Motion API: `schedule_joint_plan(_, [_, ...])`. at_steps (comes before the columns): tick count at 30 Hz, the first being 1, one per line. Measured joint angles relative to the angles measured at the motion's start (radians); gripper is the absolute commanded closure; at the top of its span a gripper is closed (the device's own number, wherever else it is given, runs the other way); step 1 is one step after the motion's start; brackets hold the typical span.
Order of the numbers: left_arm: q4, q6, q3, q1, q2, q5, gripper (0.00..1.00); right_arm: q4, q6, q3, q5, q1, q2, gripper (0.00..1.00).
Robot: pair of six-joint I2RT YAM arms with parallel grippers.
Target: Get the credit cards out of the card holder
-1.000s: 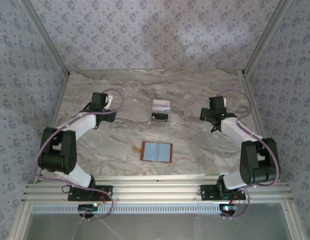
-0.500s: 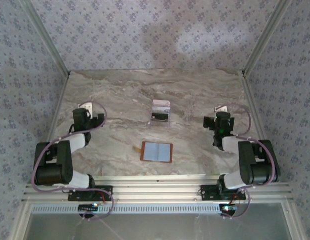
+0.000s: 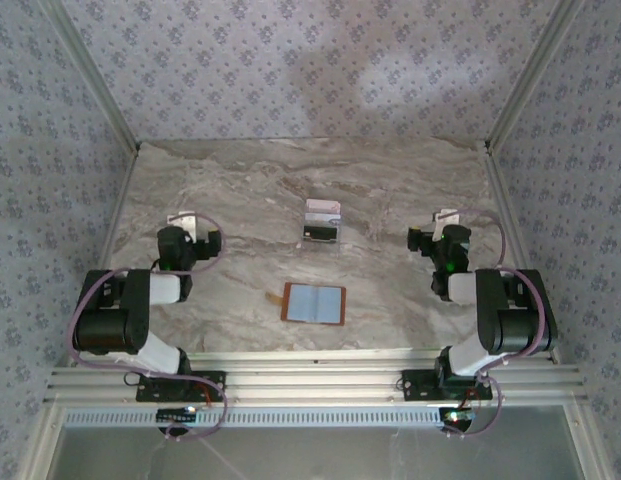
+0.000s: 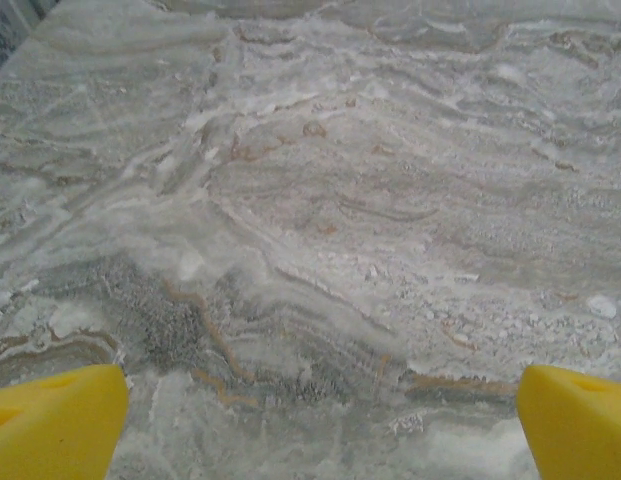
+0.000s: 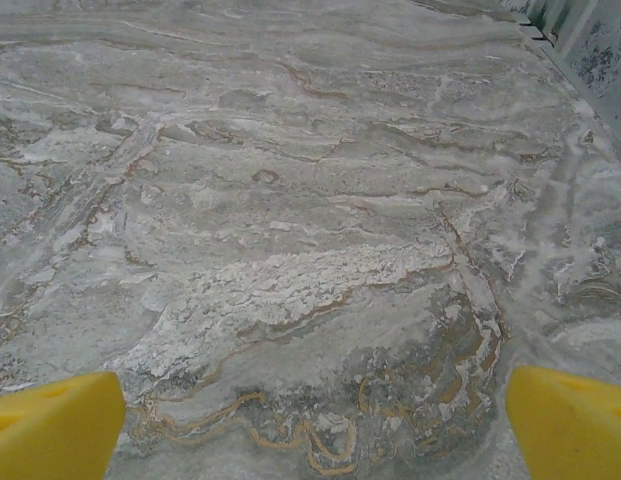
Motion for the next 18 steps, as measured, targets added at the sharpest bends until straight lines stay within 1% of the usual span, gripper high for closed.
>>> schedule_joint_plan(4, [0.018, 0.0, 0.0, 0.001, 0.0, -0.026, 0.0, 0.01, 0.0, -0.001, 0.0, 0.0, 0.0, 0.0])
schedule_joint_plan(18, [0.017, -0.001, 0.0, 0.021, 0.0, -0.016, 0.0, 0.014, 0.0, -0.001, -0.009, 0.0, 0.0, 0.0])
